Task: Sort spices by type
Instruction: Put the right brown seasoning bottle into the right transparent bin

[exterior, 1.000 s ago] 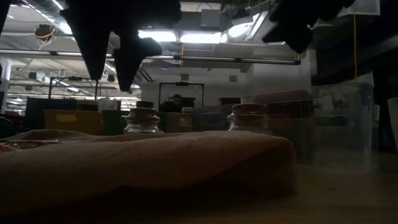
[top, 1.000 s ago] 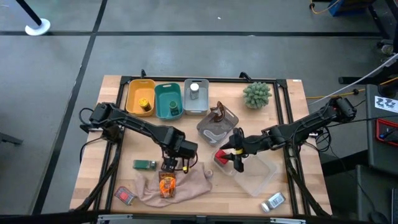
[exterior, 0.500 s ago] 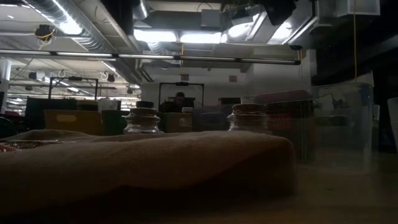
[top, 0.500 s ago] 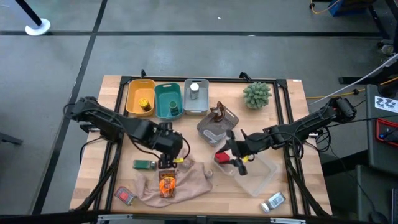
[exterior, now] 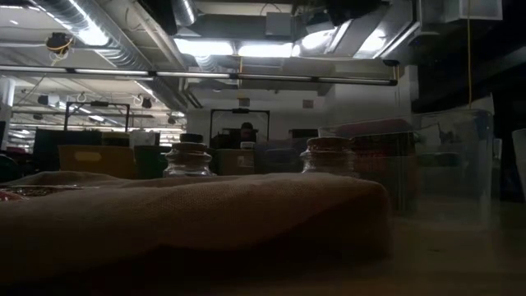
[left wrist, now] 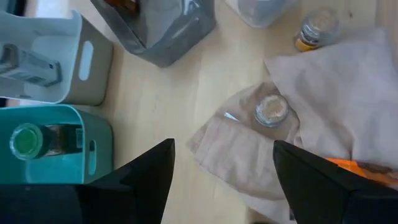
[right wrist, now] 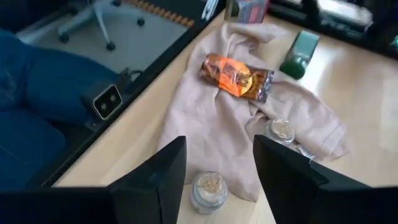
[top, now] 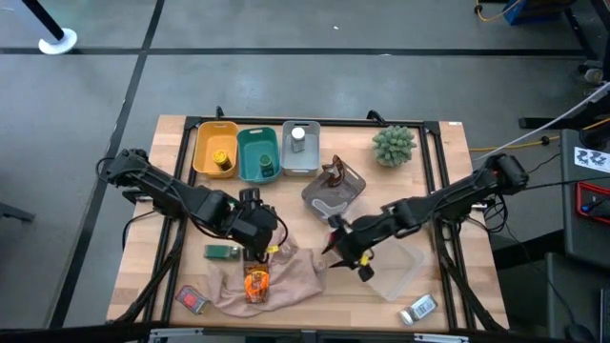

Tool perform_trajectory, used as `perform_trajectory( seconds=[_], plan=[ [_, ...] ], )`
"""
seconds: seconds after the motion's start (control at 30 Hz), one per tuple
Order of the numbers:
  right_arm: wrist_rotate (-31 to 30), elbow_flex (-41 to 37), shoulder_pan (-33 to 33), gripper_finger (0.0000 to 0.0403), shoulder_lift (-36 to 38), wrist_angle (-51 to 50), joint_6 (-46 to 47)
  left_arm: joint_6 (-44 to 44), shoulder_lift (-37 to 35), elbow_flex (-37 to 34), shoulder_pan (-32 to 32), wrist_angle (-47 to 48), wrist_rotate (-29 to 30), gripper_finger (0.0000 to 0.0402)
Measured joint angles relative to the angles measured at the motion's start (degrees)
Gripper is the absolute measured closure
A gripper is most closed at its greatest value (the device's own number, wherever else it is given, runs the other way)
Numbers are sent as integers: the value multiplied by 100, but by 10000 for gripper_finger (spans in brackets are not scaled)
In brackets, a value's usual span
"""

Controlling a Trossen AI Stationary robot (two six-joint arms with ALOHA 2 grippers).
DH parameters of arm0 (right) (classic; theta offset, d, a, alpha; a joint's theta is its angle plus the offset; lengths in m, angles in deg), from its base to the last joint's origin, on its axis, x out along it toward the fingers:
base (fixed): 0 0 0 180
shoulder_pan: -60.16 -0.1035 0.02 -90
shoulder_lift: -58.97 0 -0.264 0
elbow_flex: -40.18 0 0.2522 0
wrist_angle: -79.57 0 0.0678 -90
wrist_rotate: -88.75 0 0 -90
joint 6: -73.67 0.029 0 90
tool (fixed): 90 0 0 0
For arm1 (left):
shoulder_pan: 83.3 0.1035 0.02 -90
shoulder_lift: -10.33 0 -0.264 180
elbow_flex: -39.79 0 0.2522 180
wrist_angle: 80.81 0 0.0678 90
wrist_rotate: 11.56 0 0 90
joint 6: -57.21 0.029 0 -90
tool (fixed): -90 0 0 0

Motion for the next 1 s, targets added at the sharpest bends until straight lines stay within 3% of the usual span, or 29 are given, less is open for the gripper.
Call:
perform_trajectory(
  seconds=[0.23,0.53,0.7,1.0],
  plan=[
    [-133,1243,0,217,-907,-1513,-67,-119,2,0,-21,-96,63,147],
    [-241,1498,0,217,-1324,-1515,90,231,-37,0,-84,-43,150,147],
    [-457,1498,0,217,-1324,-1292,205,164,-327,-17,-275,119,686,147],
    [-606,1498,0,216,-1324,-1215,362,213,-1310,-1153,-565,-923,1005,147]
  ],
)
